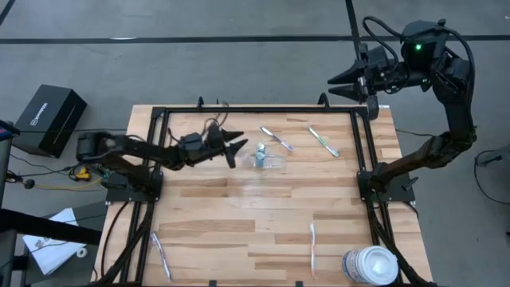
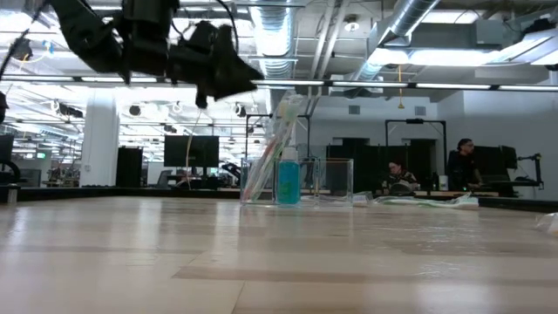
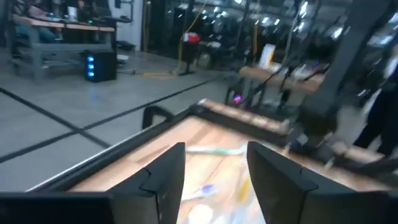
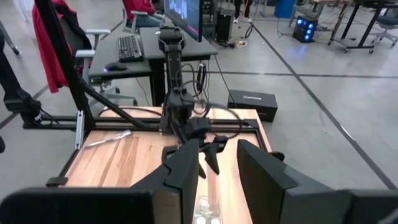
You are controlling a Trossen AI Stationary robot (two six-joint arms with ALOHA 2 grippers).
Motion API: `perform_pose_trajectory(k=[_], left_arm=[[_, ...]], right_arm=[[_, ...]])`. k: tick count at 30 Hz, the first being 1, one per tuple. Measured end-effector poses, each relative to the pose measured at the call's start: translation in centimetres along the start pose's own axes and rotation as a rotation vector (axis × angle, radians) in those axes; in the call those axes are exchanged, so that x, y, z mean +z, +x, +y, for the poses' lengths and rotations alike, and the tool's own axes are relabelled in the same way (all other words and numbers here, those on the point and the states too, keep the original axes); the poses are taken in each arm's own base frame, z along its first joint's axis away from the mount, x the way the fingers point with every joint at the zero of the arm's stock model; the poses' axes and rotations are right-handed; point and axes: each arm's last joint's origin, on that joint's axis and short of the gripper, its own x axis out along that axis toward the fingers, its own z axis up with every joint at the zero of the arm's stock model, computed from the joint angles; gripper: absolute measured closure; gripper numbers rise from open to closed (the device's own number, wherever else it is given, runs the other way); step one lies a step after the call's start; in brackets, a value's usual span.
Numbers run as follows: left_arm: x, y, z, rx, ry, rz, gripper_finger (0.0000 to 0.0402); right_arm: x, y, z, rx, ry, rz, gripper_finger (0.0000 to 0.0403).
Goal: Pick & Place toothbrushing station
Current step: Put the orange toothbrush into the transparent organizer
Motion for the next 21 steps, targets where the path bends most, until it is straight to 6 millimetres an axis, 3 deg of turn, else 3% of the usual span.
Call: perform_pose_trajectory(k=[3, 11, 16, 21], left_arm=[[2.3, -1.1, 0.4, -0.043, -0.121, 0.005, 0.0229], [5.3, -5.1, 0.8, -0.036, -0.230, 0.373, 0.0251], [6.0, -6.5, 1.2, -0.084, -0.349, 0.443, 0.0253], [5.2, -6.4, 1.7, -0.145, -0.380, 0.563, 0.0260]], right_arm=[[0.2, 0.0, -0.1, -0.005, 0.017, -0.023, 0.0300], [0.8, 1.2, -0.8, -0.012, 0.096, -0.066, 0.0300], [0.2, 4.0, -2.2, 0.004, 0.204, 0.008, 0.0300], [0.2, 7.1, -3.2, 0.031, 0.229, 0.011, 0.0300]])
